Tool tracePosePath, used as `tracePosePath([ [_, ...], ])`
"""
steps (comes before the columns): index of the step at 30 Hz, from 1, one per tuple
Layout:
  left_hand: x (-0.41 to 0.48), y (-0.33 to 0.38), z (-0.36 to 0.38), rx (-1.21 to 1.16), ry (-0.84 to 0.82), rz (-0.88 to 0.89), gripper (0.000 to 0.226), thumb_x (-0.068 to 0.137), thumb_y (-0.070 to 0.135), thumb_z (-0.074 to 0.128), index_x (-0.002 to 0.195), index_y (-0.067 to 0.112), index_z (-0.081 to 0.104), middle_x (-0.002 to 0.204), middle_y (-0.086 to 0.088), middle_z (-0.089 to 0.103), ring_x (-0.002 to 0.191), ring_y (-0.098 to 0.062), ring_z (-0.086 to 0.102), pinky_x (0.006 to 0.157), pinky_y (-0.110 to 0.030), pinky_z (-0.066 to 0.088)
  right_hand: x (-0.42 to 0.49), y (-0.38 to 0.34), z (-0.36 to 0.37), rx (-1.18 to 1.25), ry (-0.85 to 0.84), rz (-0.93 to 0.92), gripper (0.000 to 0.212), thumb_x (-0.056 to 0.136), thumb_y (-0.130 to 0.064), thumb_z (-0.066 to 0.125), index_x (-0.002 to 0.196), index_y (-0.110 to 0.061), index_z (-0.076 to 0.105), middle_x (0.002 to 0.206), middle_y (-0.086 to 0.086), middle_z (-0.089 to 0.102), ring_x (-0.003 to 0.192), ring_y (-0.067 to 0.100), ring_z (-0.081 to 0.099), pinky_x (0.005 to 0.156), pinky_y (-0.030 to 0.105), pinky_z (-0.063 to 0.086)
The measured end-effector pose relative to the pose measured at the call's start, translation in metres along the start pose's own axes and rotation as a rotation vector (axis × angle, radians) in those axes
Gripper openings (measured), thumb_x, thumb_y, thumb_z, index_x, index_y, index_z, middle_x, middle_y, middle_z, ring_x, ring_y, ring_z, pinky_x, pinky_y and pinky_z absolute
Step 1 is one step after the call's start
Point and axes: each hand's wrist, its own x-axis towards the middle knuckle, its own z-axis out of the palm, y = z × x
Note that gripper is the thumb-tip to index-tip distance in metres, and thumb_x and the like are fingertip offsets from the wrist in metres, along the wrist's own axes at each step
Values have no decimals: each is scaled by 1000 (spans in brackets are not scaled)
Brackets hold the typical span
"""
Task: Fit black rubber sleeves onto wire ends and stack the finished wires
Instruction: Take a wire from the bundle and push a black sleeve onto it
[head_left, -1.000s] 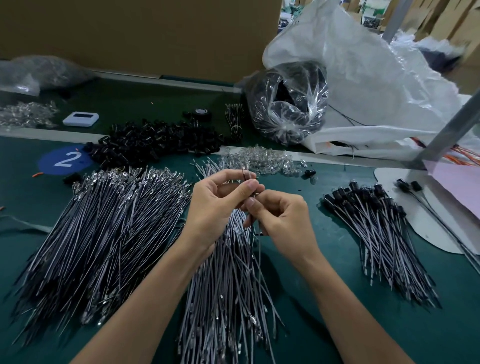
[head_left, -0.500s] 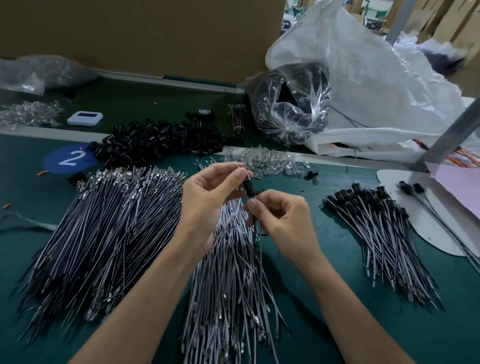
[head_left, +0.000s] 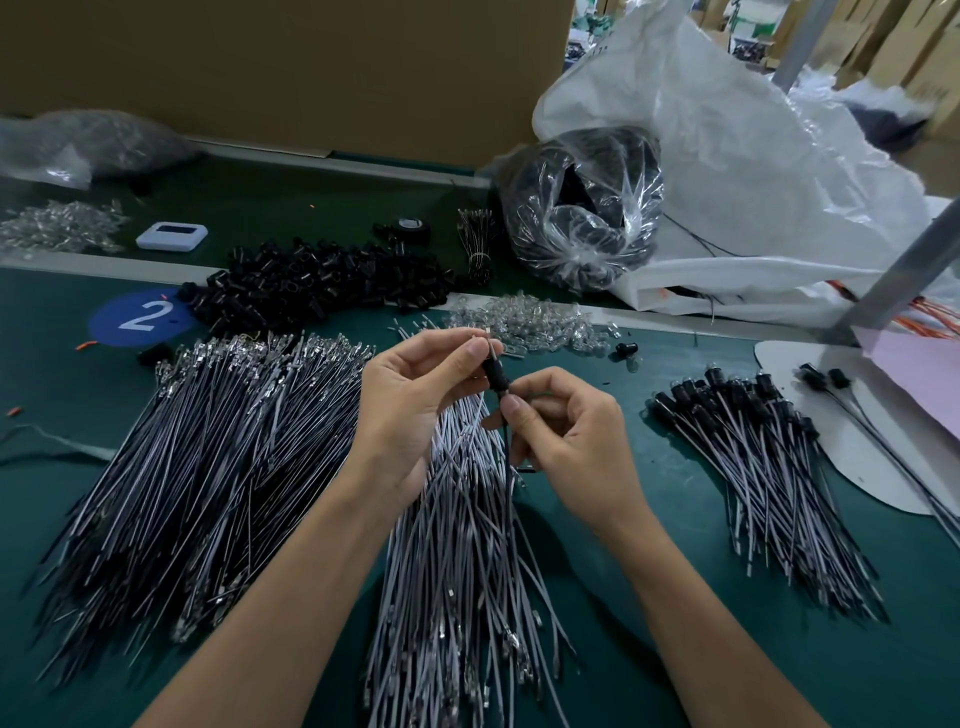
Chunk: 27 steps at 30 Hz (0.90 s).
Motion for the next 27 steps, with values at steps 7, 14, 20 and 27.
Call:
tracePosePath([
  [7,0,-2,1,38,14,-4,17,74,17,68,88,9,74,86,-7,76,80,-16,72,72,-25,58,0,-2,0,25,2,-37,15,91,-1,64,83,-14,63,74,5,73,54,3,63,49,13,45],
  [14,-1,-2,2,73,19,-12,19,76,19,66,91,9,73,87,-7,77,80,-16,72,79,-29,58,0,0,0,24,5,-34,15,92,-1,63,83,-13,64,74,3,74,54,7,61,52,19,48],
  [20,-1,-1,2,33,25,-23,16,73,15,68,86,11,76,87,-8,77,82,-17,73,75,-26,59,1,3,-1,-19,7,-38,9,93,-3,63,88,-9,69,77,1,74,59,-1,63,57,10,44],
  [27,0,-3,0,16,20,-36,13,70,15,71,80,12,79,86,-10,76,81,-18,72,77,-28,60,1,5,0,-79,3,-42,10,94,-5,62,91,-8,71,79,-1,75,73,8,71,68,20,53],
])
